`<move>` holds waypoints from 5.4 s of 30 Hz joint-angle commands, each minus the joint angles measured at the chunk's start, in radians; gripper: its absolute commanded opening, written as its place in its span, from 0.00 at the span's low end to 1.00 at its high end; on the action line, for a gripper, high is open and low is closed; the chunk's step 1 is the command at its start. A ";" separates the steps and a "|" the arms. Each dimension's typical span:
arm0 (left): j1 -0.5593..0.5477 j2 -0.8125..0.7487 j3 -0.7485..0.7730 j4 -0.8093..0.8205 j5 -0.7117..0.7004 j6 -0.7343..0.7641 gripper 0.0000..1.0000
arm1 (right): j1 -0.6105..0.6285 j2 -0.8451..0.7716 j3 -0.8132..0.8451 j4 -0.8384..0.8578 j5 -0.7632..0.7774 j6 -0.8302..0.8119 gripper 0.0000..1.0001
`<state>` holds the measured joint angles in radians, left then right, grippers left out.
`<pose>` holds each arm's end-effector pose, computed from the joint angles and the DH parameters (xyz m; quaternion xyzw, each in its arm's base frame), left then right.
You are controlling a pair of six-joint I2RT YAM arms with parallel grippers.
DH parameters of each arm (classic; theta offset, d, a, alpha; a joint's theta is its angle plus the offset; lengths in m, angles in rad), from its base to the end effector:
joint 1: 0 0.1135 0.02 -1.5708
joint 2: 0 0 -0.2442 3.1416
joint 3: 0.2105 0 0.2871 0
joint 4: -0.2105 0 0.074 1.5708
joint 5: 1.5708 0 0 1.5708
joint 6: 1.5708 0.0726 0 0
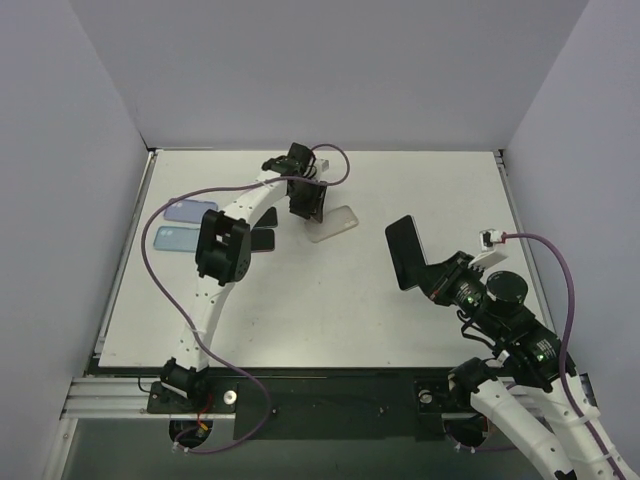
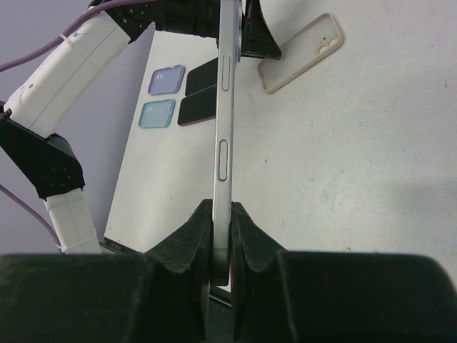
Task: Take the phone out of the phone case
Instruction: Pick up the phone case from the center of the board, then place the phone case at the center of the board, then place the phone at the center of the board.
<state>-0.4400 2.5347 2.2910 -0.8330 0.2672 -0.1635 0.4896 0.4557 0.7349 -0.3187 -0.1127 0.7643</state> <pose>0.5128 -0.2626 0.1164 0.1647 0.9473 -0.1954 0.1930 0.1728 0.1013 0.3502 0.0599 0.7184 0.4388 0.5365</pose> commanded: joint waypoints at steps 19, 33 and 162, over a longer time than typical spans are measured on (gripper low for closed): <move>-0.169 0.079 0.053 -0.066 -0.341 -0.188 0.36 | -0.011 -0.034 -0.012 0.079 -0.012 0.003 0.00; -0.194 -0.284 -0.256 -0.087 -0.677 -0.370 0.00 | -0.013 -0.023 -0.026 0.101 -0.016 -0.002 0.00; 0.130 -1.722 -2.027 0.969 -0.585 -1.353 0.00 | -0.111 0.308 -0.253 0.461 -0.214 0.179 0.75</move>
<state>-0.3359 0.7662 0.2710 0.2424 -0.1917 -1.4296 0.3832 0.7780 0.4950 0.1883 -0.3222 0.9699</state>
